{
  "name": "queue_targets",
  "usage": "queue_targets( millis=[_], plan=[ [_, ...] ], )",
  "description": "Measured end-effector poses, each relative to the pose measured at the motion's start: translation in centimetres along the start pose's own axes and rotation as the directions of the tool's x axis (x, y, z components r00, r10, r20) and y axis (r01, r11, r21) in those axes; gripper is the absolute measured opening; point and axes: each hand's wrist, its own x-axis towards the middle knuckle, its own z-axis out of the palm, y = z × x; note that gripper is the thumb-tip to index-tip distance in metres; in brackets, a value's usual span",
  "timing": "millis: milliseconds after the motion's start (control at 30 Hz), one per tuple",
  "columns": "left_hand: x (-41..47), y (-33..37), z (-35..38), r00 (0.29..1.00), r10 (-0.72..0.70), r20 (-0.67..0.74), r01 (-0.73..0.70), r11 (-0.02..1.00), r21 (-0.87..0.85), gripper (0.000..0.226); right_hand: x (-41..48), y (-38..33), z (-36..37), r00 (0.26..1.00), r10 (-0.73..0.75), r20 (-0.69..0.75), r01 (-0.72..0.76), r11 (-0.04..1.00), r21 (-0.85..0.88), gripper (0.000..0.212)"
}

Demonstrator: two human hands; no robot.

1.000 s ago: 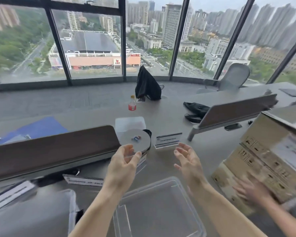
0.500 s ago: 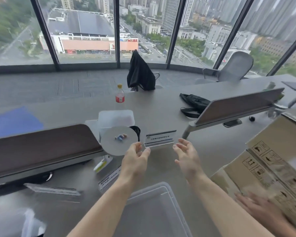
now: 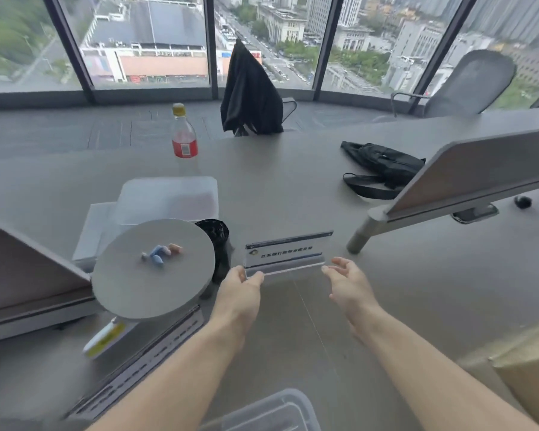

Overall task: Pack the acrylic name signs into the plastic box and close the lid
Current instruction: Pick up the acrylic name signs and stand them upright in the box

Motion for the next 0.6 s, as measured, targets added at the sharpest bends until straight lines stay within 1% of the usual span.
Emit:
queue_targets(
  millis=[133,233,333,467,500,533,600],
  plan=[
    [5.2,-1.5,2.1,0.999,-0.027,-0.034,0.028,0.999,0.04,0.07,5.2,2.7,1.3,1.0,0.004,0.017,-0.002,0.995,-0.1,0.058],
    [7.8,-2.3,2.7,0.999,-0.007,-0.043,0.01,0.997,0.071,0.074,7.7,3.5,2.3,1.0,-0.023,0.01,0.024,0.995,-0.094,0.064],
    [9.9,-2.6,3.3,0.997,0.06,-0.055,-0.053,0.992,0.117,0.062,9.6,3.6,3.2,0.997,-0.069,0.038,0.072,0.994,-0.079,0.066],
    [10.4,-3.2,3.9,0.985,0.134,-0.108,-0.114,0.979,0.168,0.049,10.6,3.7,2.9,0.994,-0.11,-0.016,0.11,0.994,-0.01,0.069],
    [10.1,-3.3,3.9,0.983,0.139,-0.117,-0.117,0.976,0.182,0.046,10.3,3.7,2.6,0.994,-0.113,-0.012,0.113,0.994,-0.011,0.068],
    [9.8,-3.4,3.8,0.982,0.139,-0.127,-0.114,0.975,0.189,0.041,9.9,3.8,2.3,0.994,-0.109,0.003,0.109,0.994,-0.014,0.062],
    [8.7,-3.4,3.8,0.981,0.124,-0.148,-0.097,0.979,0.178,0.029,8.6,4.1,1.6,0.994,-0.108,0.028,0.108,0.994,-0.012,0.045]
  ],
)
